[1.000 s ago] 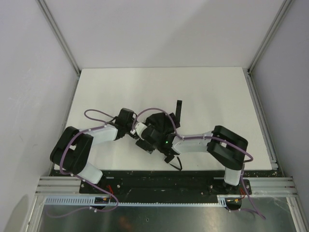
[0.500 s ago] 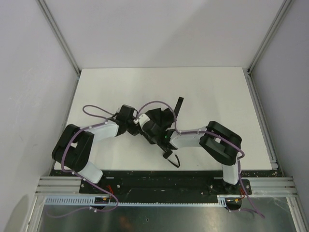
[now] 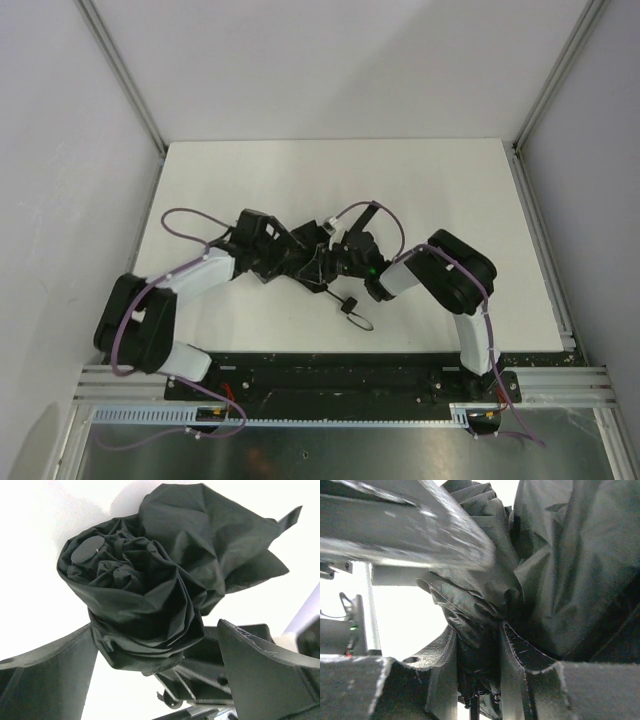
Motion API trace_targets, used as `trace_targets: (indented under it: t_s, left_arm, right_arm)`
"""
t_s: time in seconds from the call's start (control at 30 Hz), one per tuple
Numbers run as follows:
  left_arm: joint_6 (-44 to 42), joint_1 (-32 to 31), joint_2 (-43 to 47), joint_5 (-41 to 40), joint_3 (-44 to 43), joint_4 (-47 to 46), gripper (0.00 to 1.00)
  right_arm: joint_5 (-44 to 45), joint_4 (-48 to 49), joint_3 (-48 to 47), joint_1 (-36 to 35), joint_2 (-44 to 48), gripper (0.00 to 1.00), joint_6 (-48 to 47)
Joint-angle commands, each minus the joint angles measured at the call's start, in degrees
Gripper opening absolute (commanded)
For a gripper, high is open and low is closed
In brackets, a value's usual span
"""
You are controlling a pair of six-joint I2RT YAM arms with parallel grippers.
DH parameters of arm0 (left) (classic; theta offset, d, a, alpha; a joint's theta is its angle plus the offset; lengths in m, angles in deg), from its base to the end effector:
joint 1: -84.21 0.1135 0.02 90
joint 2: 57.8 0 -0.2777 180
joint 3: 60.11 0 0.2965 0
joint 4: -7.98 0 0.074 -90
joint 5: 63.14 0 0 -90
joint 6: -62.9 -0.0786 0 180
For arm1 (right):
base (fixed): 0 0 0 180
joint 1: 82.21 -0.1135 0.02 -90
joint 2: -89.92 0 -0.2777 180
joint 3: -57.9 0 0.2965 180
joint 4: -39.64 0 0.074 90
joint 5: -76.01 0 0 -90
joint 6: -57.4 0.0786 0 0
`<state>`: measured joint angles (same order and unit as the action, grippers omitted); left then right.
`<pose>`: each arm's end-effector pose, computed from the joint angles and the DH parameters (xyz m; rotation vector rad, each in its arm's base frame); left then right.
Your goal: Put away the umbrella
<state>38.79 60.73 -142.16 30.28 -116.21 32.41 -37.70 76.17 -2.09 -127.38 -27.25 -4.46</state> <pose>0.3157 -0.1423 0.1282 -0.9290 2.4679 -0.6820 0.2907 0.3372 0.0599 -0.6093 2.0211 1.2145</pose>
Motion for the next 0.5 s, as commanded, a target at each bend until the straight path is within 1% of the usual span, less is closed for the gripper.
trace_targets:
  t_s: [0.0,0.1,0.23,0.33,0.4,0.47]
  left_arm:
    - [-0.3,2.5,7.9,2.1,3.2,0.3,0.99]
    - [0.6,4.3,9.2,4.3,4.8,0.3,0.99]
    - [3.4,4.6,9.0,6.7,6.1,0.1,0.99]
    - [4.7,3.9,6.3,7.7,6.6,-0.9,0.99]
    - [4.9,3.0,3.8,7.0,6.5,-1.5,0.99]
    - [5.1,2.0,1.2,5.7,6.7,-2.7,0.96]
  right_arm:
    - [-11.8,-9.7,7.0,1.0,-10.0,0.0,12.2]
    - [-12.9,-7.9,7.1,1.9,-10.9,0.0,14.1]
    - [-12.8,-7.4,7.1,2.6,-10.3,0.0,15.1]
    - [-12.4,-7.3,6.9,2.7,-9.4,0.0,15.6]
    - [-12.2,-7.2,6.7,2.5,-9.0,0.0,15.8]
    - [-12.7,-7.2,6.4,2.3,-8.7,0.0,16.1]
